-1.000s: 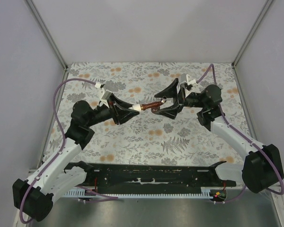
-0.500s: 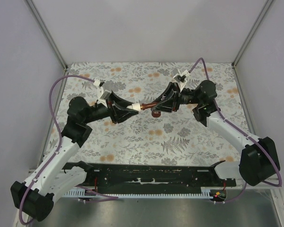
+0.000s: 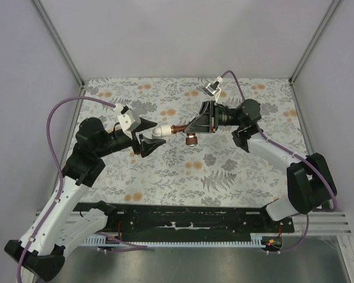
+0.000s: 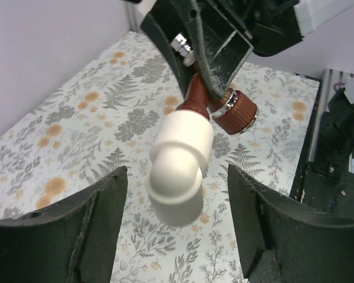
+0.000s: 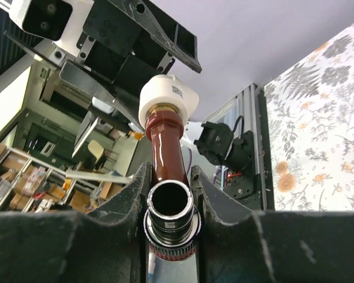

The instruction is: Install the water faucets

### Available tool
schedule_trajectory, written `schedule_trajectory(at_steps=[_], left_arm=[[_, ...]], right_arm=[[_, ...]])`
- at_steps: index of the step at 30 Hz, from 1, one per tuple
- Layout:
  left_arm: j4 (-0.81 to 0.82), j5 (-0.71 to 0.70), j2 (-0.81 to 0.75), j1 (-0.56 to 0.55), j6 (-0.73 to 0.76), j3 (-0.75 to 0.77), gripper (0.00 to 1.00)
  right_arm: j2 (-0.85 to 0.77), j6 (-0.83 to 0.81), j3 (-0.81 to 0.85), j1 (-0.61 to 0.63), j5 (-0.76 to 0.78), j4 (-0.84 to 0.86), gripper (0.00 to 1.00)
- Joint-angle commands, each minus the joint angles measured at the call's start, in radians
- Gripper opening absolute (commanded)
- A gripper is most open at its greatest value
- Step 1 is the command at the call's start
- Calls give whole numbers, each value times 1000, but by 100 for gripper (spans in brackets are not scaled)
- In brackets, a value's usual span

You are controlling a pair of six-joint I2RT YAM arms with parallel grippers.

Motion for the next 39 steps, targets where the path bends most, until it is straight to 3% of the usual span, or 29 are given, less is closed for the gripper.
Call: schedule_trajectory(at_steps=[1, 8, 13, 22, 28, 39], left_arm=[[-15, -177, -33, 6, -213, -4, 75], [-165, -344, -17, 6, -573, 36, 78], [-123, -382, 5, 8, -938, -34, 71], [83, -540, -9, 8, -1282, -203, 82], [276, -580, -17, 8, -1506, -314, 84], [328, -565, 42, 8, -1555, -370, 82]], right_arm=[[-56, -102, 29, -23, 64, -84, 0], [-145, -562, 63, -23, 214, -523, 0], [-186, -816, 67, 4, 321, -676, 0], [-234, -971, -61, 76, 475, -549, 0], [-245, -1043, -101, 128, 556, -534, 0], [-223, -1111, -101, 200, 618, -529, 0]])
